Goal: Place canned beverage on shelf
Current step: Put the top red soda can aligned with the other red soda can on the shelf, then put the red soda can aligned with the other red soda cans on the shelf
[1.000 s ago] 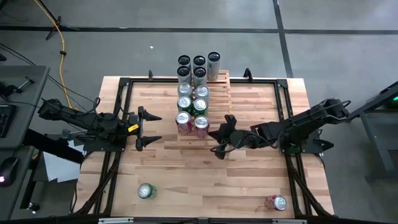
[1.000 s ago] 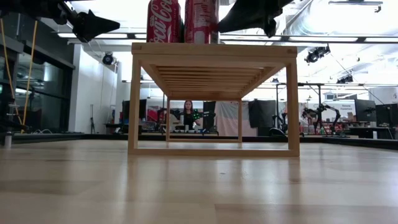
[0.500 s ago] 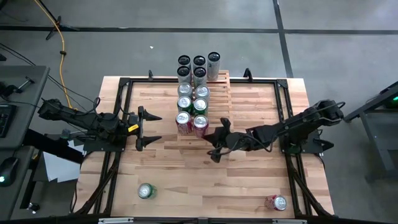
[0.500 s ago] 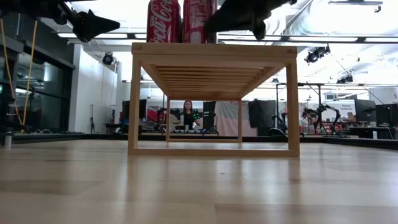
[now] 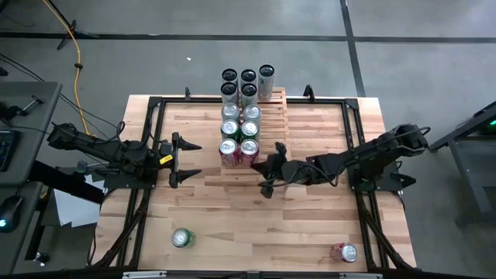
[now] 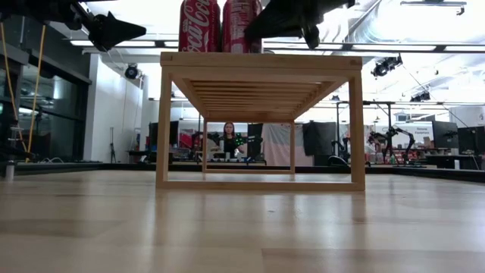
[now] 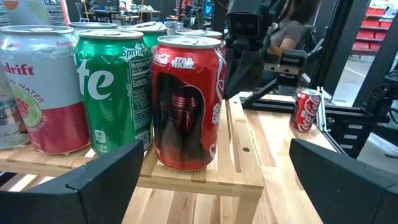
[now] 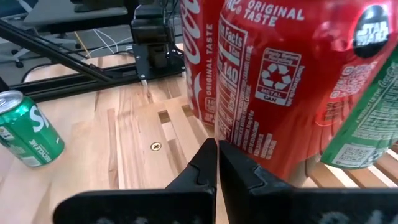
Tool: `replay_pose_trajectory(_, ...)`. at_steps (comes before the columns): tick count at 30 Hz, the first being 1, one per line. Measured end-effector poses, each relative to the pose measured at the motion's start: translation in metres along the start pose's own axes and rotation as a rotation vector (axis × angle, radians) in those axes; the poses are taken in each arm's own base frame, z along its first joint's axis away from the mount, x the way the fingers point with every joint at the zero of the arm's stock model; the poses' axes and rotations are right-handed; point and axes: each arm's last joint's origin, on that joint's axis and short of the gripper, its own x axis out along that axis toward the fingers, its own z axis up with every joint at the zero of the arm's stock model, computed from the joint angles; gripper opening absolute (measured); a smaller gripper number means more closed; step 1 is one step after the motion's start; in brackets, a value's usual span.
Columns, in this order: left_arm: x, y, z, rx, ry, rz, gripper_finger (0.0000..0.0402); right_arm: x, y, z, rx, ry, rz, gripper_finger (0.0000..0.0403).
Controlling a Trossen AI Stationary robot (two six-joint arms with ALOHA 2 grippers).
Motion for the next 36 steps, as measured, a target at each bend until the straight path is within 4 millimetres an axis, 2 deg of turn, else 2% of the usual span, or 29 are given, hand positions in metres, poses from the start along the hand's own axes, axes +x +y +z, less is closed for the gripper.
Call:
replay_pose_trajectory(7, 0.000, 0.000, 0.000, 0.000, 0.000, 0.000, 0.0395, 0.000, 0.001, 0.003, 0.007, -0.022, 0.025, 0.0000)
replay_pose_trajectory(11, 0.000, 0.000, 0.000, 0.000, 0.001, 0.000, 0.0395, -0.006, 0.010, 0.003, -0.038, -0.025, 0.080, 0.0000)
replay_pose_trajectory(16, 0.000, 0.000, -0.002, 0.007, 0.025, -0.006, 0.0395, -0.029, 0.026, 0.002, -0.133, -0.020, 0.132, 0.0000)
replay_pose_trajectory(23, 0.000, -0.001, -0.003, 0.008, 0.031, -0.032, 0.0395, -0.066, 0.029, 0.002, -0.237, -0.017, -0.056, 0.0000)
replay_pose_trajectory(29, 0.000, -0.001, -0.003, 0.017, 0.031, -0.032, 0.0395, -0.093, 0.014, -0.013, -0.251, 0.063, -0.243, 0.0000)
replay_pose_trajectory(36, 0.001, -0.001, -0.006, 0.040, 0.031, -0.032, 0.0395, -0.104, -0.028, -0.063, -0.049, 0.090, -0.345, 0.0000)
